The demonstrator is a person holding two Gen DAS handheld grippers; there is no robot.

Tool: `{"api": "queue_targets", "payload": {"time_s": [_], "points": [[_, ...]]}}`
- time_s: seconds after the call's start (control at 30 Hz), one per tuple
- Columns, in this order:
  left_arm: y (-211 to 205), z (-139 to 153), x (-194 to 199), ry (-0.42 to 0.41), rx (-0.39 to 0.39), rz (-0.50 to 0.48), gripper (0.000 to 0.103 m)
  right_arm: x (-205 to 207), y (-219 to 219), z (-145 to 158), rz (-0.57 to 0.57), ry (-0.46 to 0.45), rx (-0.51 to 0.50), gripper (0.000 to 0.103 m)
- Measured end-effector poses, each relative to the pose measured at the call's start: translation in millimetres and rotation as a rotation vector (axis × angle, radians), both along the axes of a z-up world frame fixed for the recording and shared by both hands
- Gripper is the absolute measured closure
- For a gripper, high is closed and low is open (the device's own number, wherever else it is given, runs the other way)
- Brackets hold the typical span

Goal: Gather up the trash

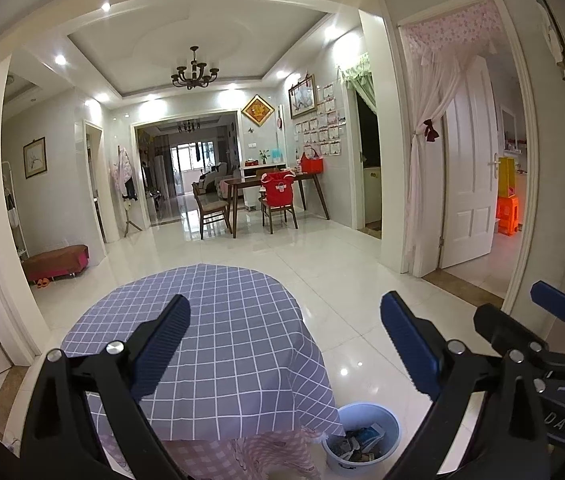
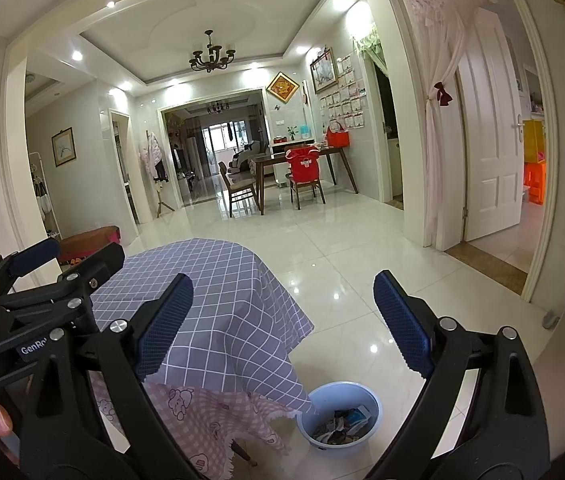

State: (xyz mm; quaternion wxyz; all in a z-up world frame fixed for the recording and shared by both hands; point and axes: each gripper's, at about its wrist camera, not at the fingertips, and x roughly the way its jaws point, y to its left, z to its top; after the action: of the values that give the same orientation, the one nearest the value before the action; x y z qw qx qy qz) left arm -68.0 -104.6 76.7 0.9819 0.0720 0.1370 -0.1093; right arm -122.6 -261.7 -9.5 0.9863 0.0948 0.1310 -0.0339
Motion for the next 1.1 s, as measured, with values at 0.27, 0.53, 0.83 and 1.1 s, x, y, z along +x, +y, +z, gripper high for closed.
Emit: {"api": "queue_targets", "payload": {"time_s": [0.27, 0.53, 0.83, 1.1], "points": [[-1.4, 0.2, -0.8, -0.003, 0.005, 0.002, 0.009, -0.9, 0.1, -0.5, 0.0, 0.001, 0.001, 0.013], [0.0, 0.3, 0.1, -0.002, 0.005, 0.002, 0.009, -1.0, 2.3, -0.3, -0.001, 0.002, 0.002, 0.013], [0.3, 0.6, 0.0, -0.002, 0.007, 0.003, 0.009, -0.2, -1.4, 1.2, 0.0, 0.002, 0.005, 0.013], [2.4, -0.5, 1.0, 0.002, 0.006, 0.004, 0.009, 0.1, -2.9, 2.6, -0.001, 0.003, 0.008, 0.013]]}}
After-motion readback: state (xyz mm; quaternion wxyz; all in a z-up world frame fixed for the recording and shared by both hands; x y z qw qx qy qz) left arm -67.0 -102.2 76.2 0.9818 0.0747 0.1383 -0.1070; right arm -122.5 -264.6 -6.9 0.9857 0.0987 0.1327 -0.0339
